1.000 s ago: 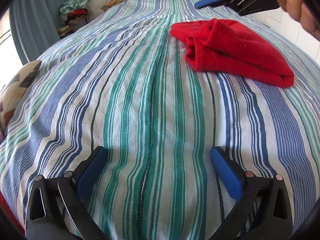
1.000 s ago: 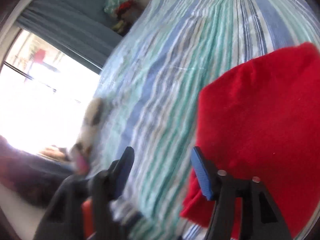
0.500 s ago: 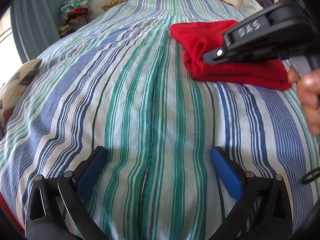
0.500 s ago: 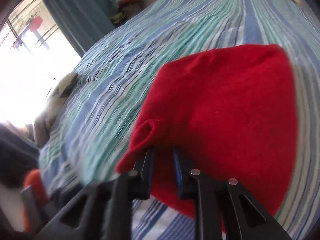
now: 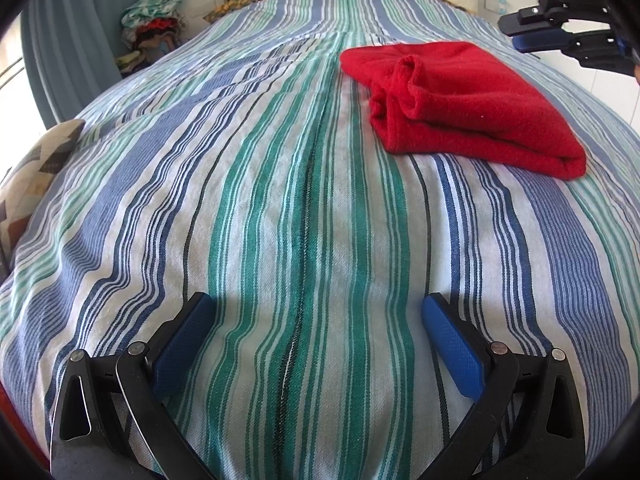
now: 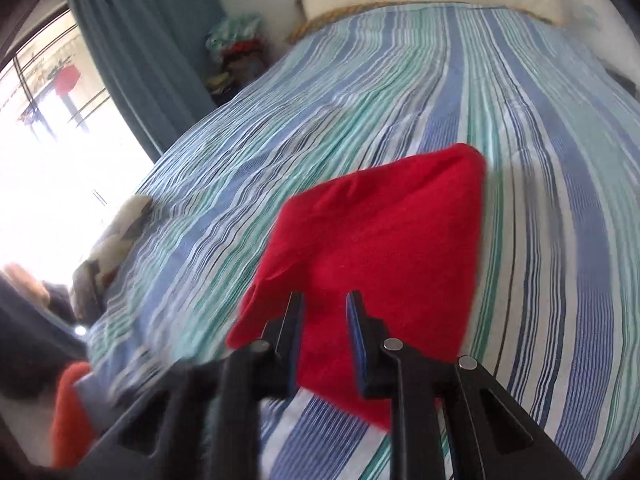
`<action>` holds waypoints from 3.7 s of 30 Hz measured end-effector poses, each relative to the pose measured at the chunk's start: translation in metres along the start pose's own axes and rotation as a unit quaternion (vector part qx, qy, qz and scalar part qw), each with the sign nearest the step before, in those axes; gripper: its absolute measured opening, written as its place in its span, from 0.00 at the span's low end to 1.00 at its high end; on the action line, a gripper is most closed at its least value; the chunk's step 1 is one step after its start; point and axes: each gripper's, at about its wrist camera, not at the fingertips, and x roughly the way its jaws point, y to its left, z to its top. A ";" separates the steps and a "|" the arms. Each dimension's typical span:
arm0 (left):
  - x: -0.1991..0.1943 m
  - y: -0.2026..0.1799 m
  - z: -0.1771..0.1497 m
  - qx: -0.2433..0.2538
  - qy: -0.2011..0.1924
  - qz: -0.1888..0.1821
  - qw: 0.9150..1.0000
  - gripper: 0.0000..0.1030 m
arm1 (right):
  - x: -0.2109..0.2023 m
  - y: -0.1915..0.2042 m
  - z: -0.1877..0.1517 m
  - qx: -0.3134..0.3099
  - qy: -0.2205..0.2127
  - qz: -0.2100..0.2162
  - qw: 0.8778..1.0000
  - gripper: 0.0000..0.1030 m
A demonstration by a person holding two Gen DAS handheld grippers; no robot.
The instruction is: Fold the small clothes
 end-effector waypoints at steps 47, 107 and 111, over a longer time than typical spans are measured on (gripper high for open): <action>-0.001 -0.002 0.000 0.003 -0.002 0.004 1.000 1.00 | -0.060 -0.031 -0.172 0.048 -0.009 -0.103 0.994 0.70; -0.002 0.008 0.142 0.016 0.038 -0.034 0.999 0.86 | 0.000 -0.043 0.007 0.040 -0.002 -0.138 0.990 0.86; -0.055 0.002 0.105 0.029 0.007 0.041 0.999 0.98 | -0.041 -0.029 -0.034 0.028 0.007 -0.163 0.986 0.91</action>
